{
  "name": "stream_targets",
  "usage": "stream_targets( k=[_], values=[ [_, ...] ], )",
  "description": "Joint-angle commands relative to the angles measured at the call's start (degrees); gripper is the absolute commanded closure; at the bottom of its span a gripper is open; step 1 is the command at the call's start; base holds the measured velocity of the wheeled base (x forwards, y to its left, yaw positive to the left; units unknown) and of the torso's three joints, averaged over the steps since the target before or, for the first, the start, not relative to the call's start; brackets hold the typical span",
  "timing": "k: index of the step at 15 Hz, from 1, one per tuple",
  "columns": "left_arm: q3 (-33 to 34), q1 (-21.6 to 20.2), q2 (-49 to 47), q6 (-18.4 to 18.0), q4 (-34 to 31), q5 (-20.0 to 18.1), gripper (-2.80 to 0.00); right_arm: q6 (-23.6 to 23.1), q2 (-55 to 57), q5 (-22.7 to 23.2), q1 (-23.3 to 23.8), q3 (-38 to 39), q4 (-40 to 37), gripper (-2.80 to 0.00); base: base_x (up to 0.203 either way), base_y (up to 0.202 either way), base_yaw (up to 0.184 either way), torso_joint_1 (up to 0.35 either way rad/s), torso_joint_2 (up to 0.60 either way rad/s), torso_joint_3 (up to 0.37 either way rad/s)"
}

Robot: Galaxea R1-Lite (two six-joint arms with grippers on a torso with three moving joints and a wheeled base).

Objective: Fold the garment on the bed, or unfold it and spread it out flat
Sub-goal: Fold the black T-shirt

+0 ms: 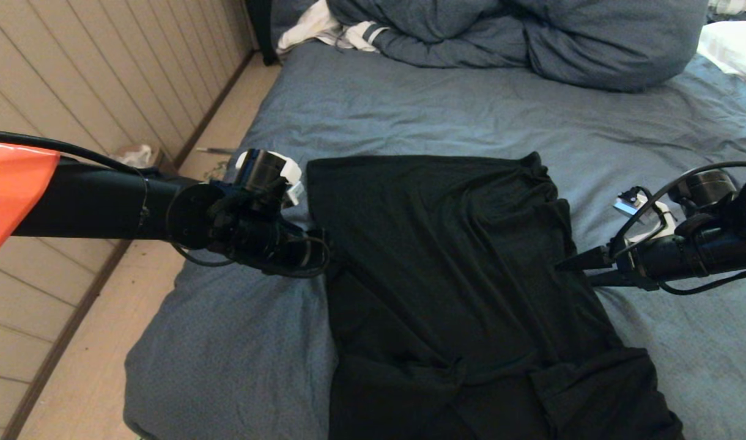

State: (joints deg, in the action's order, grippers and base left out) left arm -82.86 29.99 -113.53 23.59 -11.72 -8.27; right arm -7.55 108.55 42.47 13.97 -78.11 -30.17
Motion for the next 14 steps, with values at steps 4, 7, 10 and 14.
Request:
stream_targets(
  k=[4,7,10,14],
  values=[
    [-0.2,1.15,0.04,2.46,-0.12,-4.59,0.0,-0.1,-0.27,0.33,0.0,0.41,-0.15,-2.8,0.0,0.0,0.0,0.0,0.0,0.0],
    [0.01,1.48,0.21,2.78,-0.15,-4.83,0.0,-0.19,-0.36,0.33,-0.08,1.03,0.03,-2.8,0.0,0.0,0.0,0.0,0.0,0.0],
    [0.24,1.48,0.42,2.78,-0.15,-4.74,0.0,-0.19,-0.41,0.33,-0.08,1.03,0.11,-2.8,0.0,0.0,0.0,0.0,0.0,0.0],
    [0.51,1.48,0.77,2.78,-0.15,-4.74,0.0,-0.19,-0.62,0.42,-0.33,1.03,0.03,0.0,0.0,0.0,0.0,0.0,0.0,0.0]
  ],
)
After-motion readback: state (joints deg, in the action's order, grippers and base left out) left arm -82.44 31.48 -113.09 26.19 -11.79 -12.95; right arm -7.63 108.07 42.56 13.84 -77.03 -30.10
